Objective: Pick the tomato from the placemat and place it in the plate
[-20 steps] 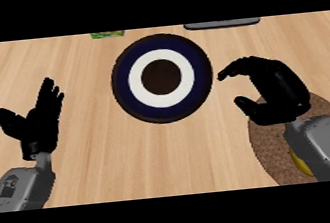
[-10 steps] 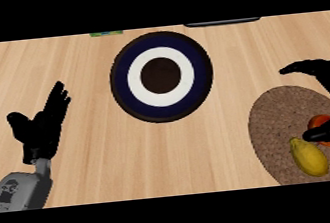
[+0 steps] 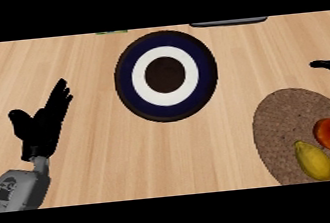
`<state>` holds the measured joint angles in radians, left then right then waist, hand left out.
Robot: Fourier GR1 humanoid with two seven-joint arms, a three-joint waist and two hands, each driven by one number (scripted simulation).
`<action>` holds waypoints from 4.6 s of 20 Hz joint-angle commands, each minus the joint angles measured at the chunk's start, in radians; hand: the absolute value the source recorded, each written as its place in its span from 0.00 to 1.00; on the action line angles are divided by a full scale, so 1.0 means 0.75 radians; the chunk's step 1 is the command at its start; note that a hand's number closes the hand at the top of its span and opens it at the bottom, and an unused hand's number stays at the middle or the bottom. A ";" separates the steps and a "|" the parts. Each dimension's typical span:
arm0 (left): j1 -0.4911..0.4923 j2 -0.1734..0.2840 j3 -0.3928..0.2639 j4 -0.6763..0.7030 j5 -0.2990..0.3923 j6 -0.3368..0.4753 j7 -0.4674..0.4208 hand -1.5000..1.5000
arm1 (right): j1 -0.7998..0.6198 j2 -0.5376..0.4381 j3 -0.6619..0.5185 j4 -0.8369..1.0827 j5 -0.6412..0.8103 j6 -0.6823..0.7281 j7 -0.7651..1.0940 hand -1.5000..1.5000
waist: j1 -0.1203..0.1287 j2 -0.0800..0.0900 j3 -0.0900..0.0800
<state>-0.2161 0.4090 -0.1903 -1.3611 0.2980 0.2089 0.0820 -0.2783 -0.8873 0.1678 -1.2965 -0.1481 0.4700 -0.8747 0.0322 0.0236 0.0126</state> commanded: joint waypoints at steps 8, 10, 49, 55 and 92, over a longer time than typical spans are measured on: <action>-0.003 0.031 0.032 0.004 0.029 -0.041 0.043 0.50 | 0.096 -0.214 0.214 0.112 0.414 -0.064 -0.608 0.00 | 0.008 -0.011 -0.006; 0.028 -0.008 -0.007 -0.003 -0.009 -0.022 0.000 0.50 | 0.067 -0.219 0.234 0.152 0.458 -0.127 -0.645 0.00 | 0.016 -0.013 -0.008; 0.059 -0.053 0.073 0.011 -0.075 -0.063 0.009 0.50 | -0.235 0.072 0.558 0.577 1.108 -0.764 -0.642 1.00 | -0.025 -0.026 -0.016; 0.052 -0.062 0.076 -0.010 -0.093 -0.058 0.029 0.50 | -0.156 0.087 0.531 0.586 1.044 -0.794 -0.696 1.00 | -0.039 -0.027 -0.015; 0.031 -0.080 0.112 -0.020 -0.149 -0.065 0.062 0.50 | -0.841 1.178 0.372 0.197 1.031 -1.265 1.968 1.00 | -0.036 -0.030 -0.017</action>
<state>-0.1850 0.3619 -0.1133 -1.3936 0.2113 0.1534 0.1426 -0.8712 -0.0046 0.5208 -1.2053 0.6073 -0.5049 0.5811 0.0166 -0.0040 -0.0016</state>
